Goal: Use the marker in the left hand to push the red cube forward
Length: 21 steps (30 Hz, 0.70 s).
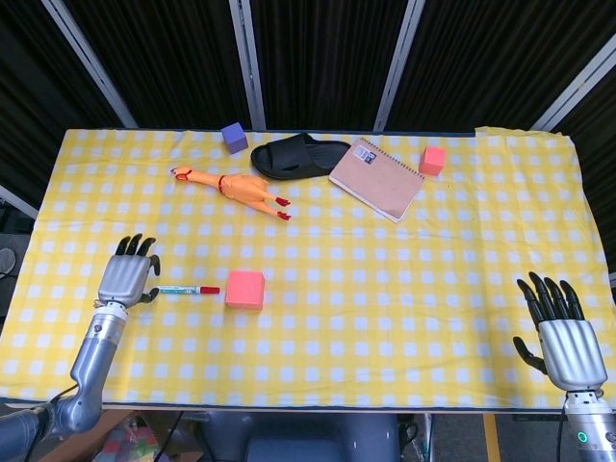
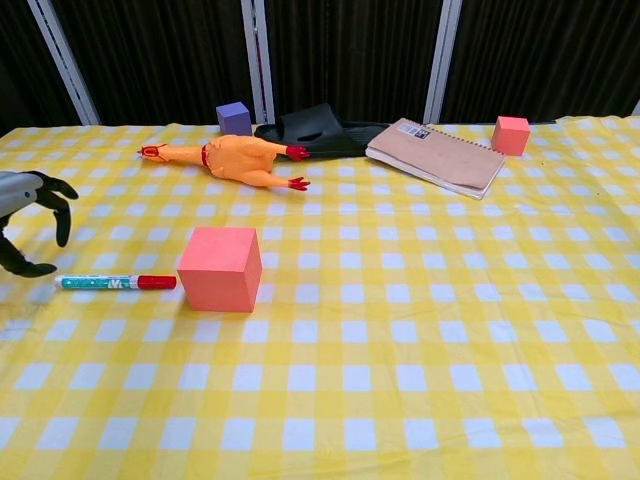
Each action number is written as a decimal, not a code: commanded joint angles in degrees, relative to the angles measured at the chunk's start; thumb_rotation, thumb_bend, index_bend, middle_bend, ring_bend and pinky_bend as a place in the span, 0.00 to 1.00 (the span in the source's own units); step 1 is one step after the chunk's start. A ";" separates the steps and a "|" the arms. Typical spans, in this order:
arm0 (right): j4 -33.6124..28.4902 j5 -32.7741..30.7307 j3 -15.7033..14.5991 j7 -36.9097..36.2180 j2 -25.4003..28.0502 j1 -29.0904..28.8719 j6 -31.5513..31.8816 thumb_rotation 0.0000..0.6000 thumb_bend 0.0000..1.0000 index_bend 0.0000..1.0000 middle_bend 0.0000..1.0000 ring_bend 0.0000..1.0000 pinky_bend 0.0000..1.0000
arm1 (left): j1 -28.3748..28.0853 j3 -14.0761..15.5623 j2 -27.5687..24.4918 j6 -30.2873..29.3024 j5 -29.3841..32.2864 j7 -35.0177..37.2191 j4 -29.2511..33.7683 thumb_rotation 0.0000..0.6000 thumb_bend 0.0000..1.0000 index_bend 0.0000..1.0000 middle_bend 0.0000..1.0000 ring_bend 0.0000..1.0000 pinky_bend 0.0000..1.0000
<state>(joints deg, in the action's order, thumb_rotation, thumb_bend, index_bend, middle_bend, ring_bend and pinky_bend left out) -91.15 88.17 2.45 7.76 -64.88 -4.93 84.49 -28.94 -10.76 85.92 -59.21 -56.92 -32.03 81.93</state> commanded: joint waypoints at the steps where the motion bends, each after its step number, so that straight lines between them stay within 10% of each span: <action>1: -0.01 -0.03 0.00 -0.10 0.02 -0.02 -0.05 1.00 0.35 0.00 0.00 0.00 0.00 | -0.69 0.32 0.92 0.33 0.78 -0.78 -0.65 1.00 0.30 0.48 0.09 0.00 0.03; 21: 0.02 0.28 -0.01 -1.26 0.02 -0.11 0.06 1.00 0.36 0.00 0.00 0.00 0.00 | -3.02 1.84 5.77 0.59 4.88 -3.27 -4.03 1.00 0.33 0.49 0.10 0.00 0.03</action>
<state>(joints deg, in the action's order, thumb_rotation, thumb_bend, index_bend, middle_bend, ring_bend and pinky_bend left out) -91.13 88.44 2.44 6.50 -64.85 -5.03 84.54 -31.88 -8.92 91.61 -58.70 -52.13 -35.26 77.93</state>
